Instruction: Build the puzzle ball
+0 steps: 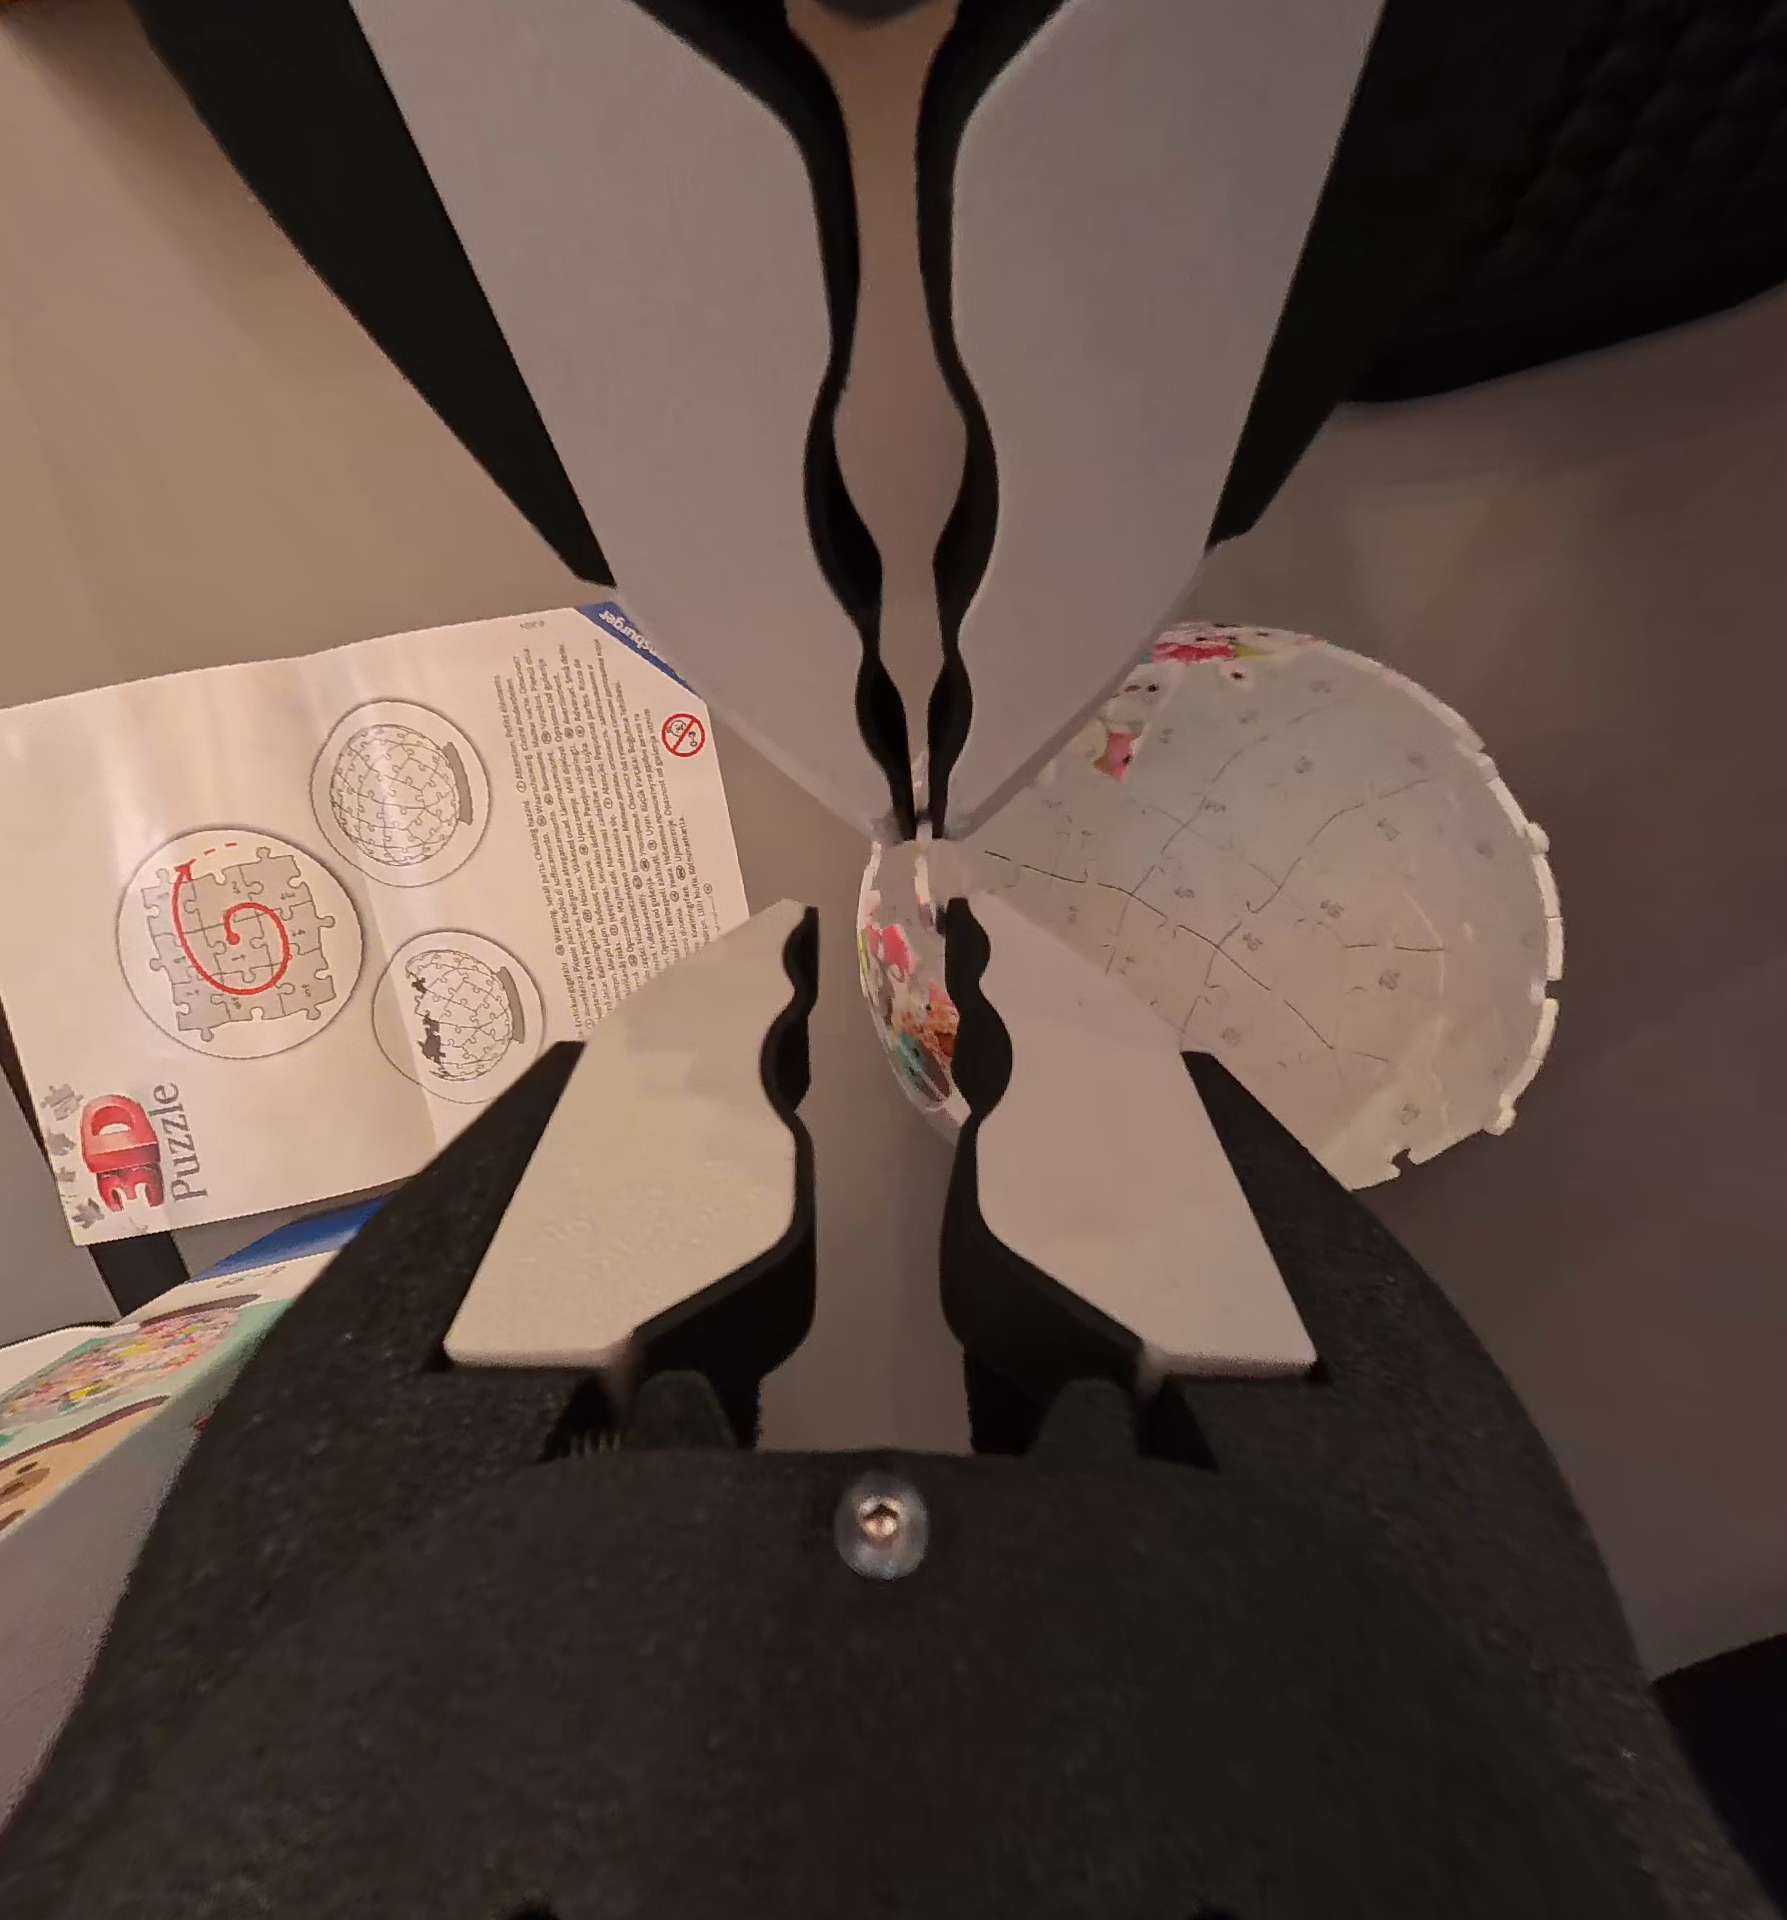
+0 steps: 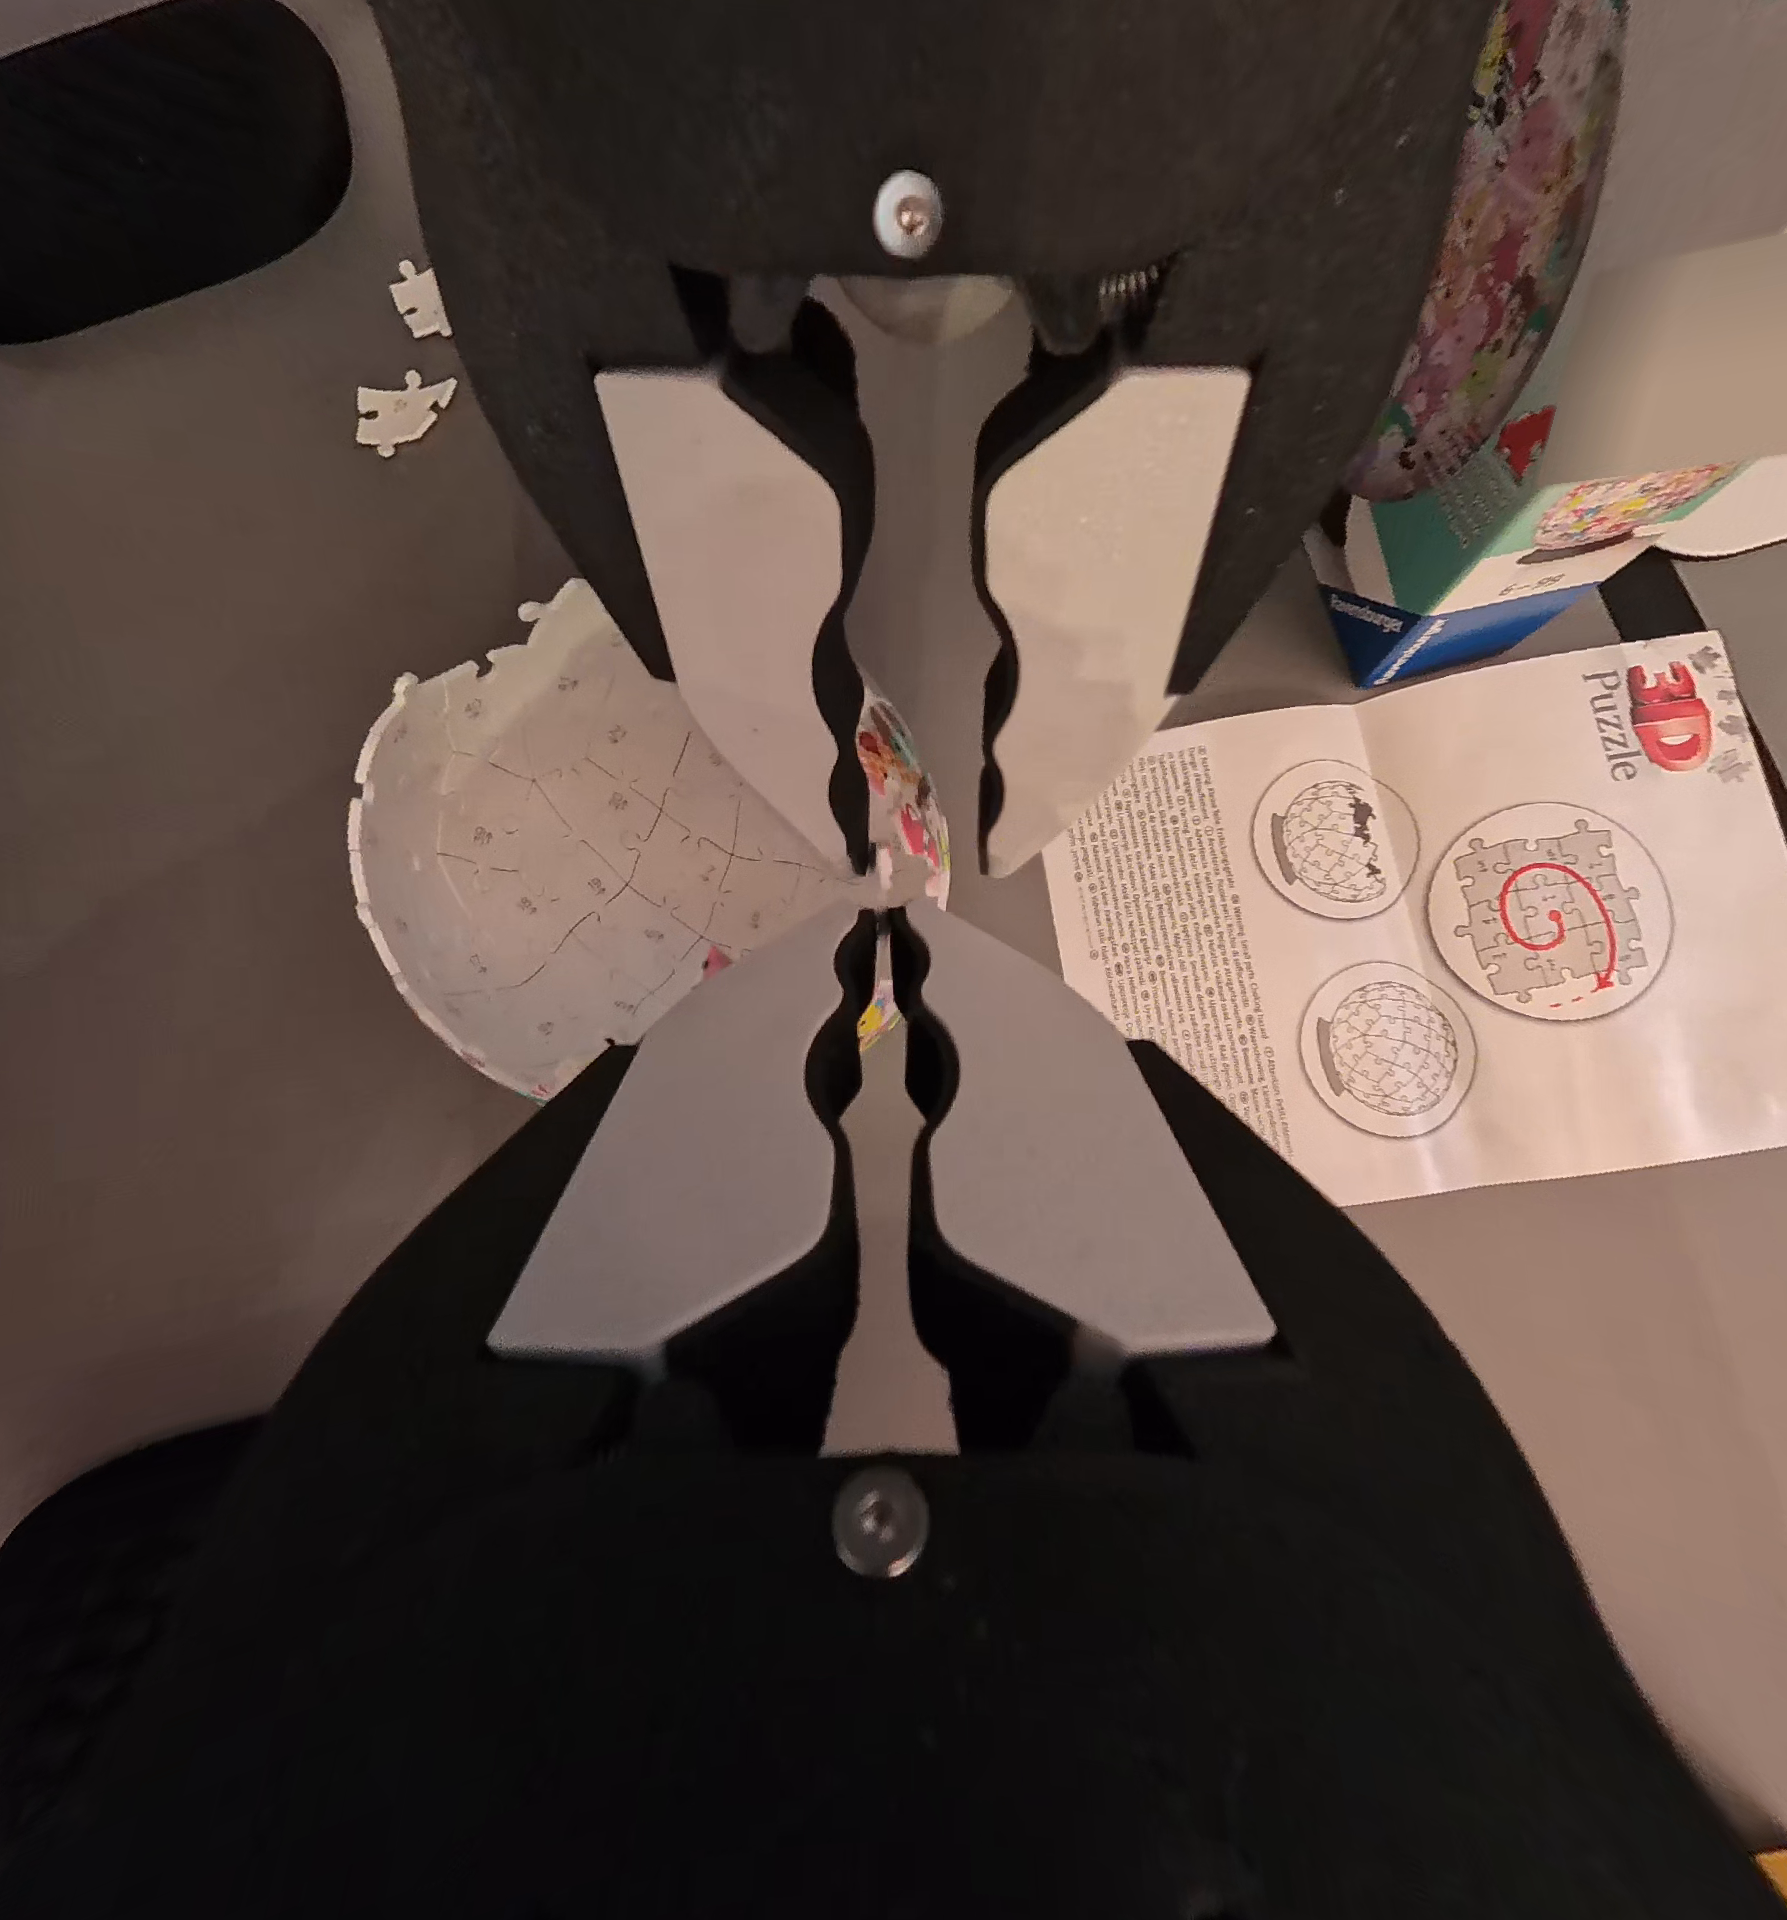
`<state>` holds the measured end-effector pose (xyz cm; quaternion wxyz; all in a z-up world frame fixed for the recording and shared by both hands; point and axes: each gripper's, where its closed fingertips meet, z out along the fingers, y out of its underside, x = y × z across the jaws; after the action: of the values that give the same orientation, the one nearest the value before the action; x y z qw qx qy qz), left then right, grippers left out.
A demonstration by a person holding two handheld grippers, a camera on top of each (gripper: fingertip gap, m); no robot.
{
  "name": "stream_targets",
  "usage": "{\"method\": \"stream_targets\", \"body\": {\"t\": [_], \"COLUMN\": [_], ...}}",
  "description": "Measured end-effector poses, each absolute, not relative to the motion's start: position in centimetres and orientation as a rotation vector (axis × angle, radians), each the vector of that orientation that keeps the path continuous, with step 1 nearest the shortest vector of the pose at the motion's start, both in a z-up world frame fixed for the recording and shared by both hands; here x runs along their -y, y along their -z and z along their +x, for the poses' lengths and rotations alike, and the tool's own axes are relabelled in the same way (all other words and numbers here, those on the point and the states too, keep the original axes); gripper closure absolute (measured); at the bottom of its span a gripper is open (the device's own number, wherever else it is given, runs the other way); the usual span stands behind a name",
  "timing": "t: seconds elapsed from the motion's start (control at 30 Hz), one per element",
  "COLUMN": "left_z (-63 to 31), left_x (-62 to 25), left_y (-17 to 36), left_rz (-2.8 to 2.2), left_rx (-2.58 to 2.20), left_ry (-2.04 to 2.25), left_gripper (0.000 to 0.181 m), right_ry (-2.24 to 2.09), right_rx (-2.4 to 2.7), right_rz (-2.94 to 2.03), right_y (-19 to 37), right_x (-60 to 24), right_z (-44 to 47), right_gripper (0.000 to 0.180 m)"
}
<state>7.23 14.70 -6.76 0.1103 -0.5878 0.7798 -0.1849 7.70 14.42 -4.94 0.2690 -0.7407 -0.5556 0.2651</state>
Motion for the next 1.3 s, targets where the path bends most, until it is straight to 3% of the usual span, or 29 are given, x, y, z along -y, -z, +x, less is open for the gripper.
{"method": "stream_targets", "body": {"t": [0.33, 0.97, 1.3], "left_z": [7.4, 7.6, 7.7], "left_x": [-14.8, -15.1, -14.6], "left_y": [6.7, 7.9, 8.1], "left_rz": [-1.732, -1.695, -1.639], "left_rx": [-2.29, -2.32, -2.375], "left_ry": [0.55, 0.459, 0.378], "left_gripper": [0.152, 0.157, 0.175], "right_ry": [-0.762, -0.873, -0.885], "right_rx": [1.494, 1.502, 1.514], "right_rz": [-1.985, -1.932, -1.927], "right_y": [4.9, 5.6, 5.6], "right_x": [-14.4, -14.2, -14.0], "right_z": [7.5, 7.3, 7.2], "right_gripper": [0.176, 0.175, 0.178]}}
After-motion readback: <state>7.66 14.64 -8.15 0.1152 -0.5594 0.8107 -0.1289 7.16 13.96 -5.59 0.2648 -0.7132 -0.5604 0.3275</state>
